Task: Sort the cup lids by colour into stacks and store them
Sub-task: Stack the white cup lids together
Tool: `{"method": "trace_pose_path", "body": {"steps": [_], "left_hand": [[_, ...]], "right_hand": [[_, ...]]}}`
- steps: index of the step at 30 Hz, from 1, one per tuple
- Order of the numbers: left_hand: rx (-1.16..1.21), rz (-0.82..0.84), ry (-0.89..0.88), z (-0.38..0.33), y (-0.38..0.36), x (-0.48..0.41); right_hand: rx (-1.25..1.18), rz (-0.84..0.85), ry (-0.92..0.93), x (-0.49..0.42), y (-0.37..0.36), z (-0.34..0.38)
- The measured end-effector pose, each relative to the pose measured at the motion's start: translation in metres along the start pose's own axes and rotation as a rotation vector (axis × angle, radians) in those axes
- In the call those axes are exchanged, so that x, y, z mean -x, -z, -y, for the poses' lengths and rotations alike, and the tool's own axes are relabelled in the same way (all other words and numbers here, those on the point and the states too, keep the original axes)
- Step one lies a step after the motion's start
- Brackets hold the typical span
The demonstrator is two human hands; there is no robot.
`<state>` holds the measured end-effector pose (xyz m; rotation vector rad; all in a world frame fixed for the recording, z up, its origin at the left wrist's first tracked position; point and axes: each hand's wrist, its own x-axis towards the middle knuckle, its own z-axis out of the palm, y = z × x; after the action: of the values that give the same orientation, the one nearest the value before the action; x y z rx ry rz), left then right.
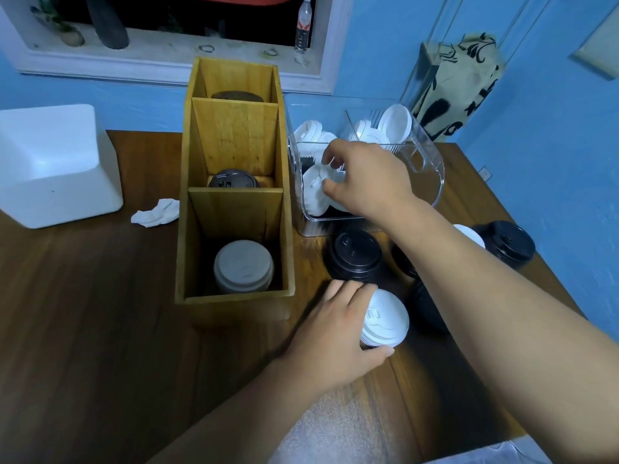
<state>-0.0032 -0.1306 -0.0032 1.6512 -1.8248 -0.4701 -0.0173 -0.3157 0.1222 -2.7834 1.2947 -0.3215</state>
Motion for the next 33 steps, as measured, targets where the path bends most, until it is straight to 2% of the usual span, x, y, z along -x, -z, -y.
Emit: {"method": "trace_pose_path", "body": {"steps": [5,10,12,16,20,26,29,33], "left_hand": [[-0.011,0.016,0.003,-0.001,0.0,0.001],[-0.025,0.014,0.006,0.0,0.0,-0.001],[-0.022,0.014,0.007,0.0,0.0,0.0],[-0.015,0.017,0.001,0.0,0.001,0.001],[-0.007,0.015,0.0,0.0,0.001,0.001],[-0.006,0.001,0.01,0.001,0.001,-0.002],[-0.01,-0.006,0.026,0.001,0.0,-0.002],[-0.005,0.016,0.057,-0.001,0.0,-0.002]], "right_hand": [[0.104,0.134,0.104,-0.003,-0.002,0.005],[0.152,0.194,0.041,-0.02,-0.005,0.017],[0.169,0.132,0.039,-0.019,-0.004,0.019],[0.26,-0.101,0.075,0.003,0.016,0.017],[0.035,-0.216,-0.057,0.058,0.037,0.001],[-0.379,-0.238,-0.359,0.2,0.017,-0.034],[-0.354,-0.23,-0.47,0.259,-0.005,-0.042],[-0.105,-0.159,-0.5,0.299,-0.027,-0.046]]}}
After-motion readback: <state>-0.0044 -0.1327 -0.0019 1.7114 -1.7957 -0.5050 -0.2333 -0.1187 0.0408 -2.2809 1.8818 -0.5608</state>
